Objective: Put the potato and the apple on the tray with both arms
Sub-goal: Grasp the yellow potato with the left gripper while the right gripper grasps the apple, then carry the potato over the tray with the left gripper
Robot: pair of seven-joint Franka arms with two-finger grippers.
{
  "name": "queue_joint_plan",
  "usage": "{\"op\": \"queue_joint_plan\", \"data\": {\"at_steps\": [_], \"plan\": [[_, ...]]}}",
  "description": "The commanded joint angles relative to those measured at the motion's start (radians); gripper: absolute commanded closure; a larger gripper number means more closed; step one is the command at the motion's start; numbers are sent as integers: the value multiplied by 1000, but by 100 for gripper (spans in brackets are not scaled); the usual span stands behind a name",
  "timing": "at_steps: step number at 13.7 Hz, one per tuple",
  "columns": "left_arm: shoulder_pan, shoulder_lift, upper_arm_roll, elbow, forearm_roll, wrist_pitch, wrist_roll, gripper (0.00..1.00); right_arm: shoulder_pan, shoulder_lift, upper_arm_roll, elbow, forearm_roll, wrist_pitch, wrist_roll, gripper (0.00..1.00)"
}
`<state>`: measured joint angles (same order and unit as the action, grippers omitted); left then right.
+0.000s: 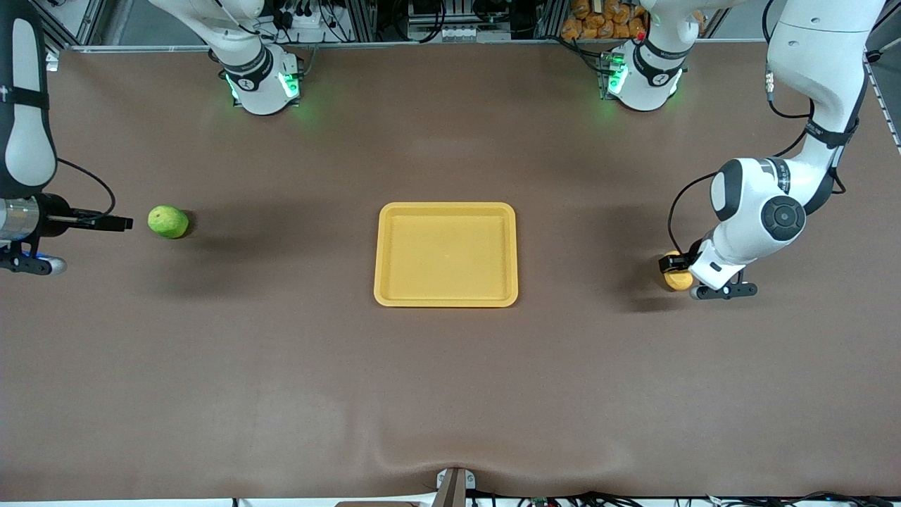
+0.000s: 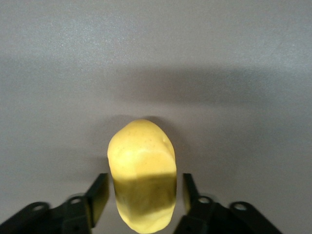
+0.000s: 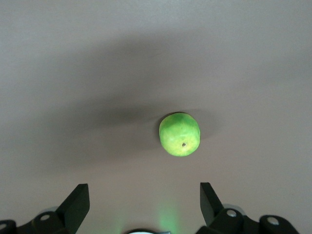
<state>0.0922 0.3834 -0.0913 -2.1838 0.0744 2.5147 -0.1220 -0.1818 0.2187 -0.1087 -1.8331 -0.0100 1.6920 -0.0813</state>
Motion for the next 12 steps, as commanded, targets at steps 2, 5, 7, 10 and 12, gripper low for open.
{"op": "queue_joint_plan", "data": {"at_steps": [2, 5, 7, 10, 12], "plan": [[23, 11, -4, 7, 22, 13, -7, 65, -16, -16, 4, -83, -19, 70, -11, 0], [23, -12, -10, 19, 25, 3, 7, 95, -18, -18, -9, -155, -18, 153, -14, 0], [11, -40, -18, 33, 27, -5, 8, 98, -18, -16, -16, -201, -19, 214, -14, 0], [7, -67, -65, 56, 27, -78, 10, 100, -21, -15, -29, -258, -19, 296, -47, 0], [7, -87, -96, 79, 27, -126, 10, 100, -19, -6, -45, -291, -19, 354, -52, 0]]}}
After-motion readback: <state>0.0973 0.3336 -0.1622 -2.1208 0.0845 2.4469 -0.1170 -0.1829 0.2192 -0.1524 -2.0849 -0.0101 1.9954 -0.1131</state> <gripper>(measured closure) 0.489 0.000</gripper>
